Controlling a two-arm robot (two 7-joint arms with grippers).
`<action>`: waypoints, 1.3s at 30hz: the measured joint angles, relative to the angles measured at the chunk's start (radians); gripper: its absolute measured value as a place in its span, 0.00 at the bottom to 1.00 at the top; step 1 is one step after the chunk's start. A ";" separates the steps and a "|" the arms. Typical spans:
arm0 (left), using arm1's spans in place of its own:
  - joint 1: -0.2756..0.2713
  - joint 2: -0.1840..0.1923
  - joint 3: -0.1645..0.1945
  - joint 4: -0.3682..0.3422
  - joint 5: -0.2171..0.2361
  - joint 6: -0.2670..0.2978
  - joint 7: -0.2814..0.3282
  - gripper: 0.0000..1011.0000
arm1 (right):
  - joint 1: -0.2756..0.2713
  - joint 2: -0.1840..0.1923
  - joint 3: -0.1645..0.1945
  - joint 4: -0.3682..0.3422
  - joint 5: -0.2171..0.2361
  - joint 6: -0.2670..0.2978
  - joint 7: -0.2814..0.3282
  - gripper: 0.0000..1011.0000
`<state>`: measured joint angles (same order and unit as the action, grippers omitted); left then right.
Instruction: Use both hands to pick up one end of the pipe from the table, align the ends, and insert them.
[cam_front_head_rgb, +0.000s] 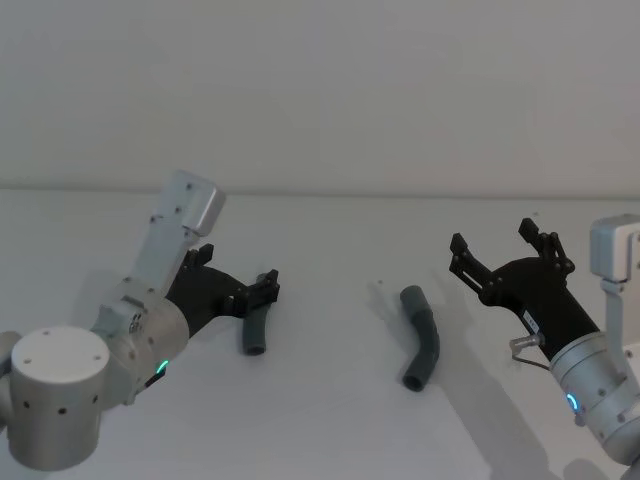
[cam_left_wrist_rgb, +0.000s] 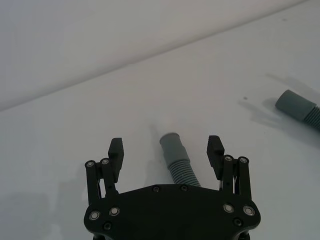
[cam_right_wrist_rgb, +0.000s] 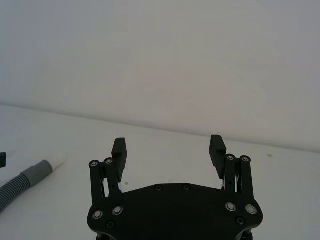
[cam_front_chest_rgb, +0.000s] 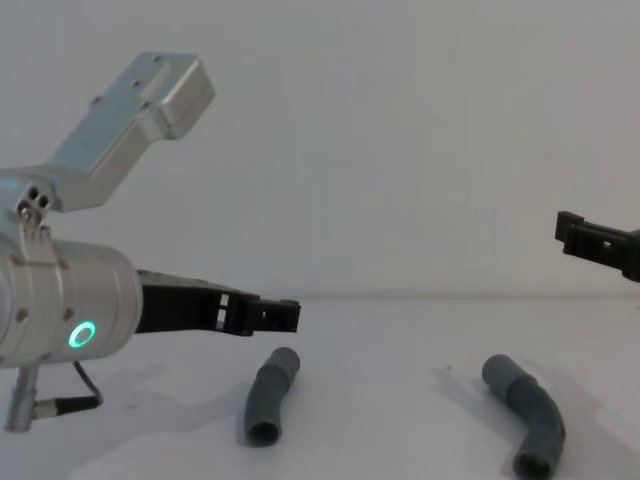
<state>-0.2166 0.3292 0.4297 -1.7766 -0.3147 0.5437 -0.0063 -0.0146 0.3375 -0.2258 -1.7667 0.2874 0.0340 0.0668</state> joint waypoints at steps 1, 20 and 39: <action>-0.003 -0.001 0.001 0.001 0.000 0.007 -0.001 0.99 | 0.000 0.000 0.000 0.000 0.000 0.000 0.000 0.99; -0.050 -0.047 0.023 0.056 -0.001 0.121 -0.012 0.99 | 0.000 0.000 0.000 0.000 0.000 0.000 0.000 0.99; -0.067 -0.080 0.038 0.114 0.018 0.135 -0.016 0.99 | 0.000 0.000 0.000 0.000 0.000 0.000 0.000 0.99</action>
<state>-0.2840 0.2494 0.4675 -1.6628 -0.2971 0.6786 -0.0226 -0.0146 0.3375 -0.2258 -1.7668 0.2874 0.0340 0.0668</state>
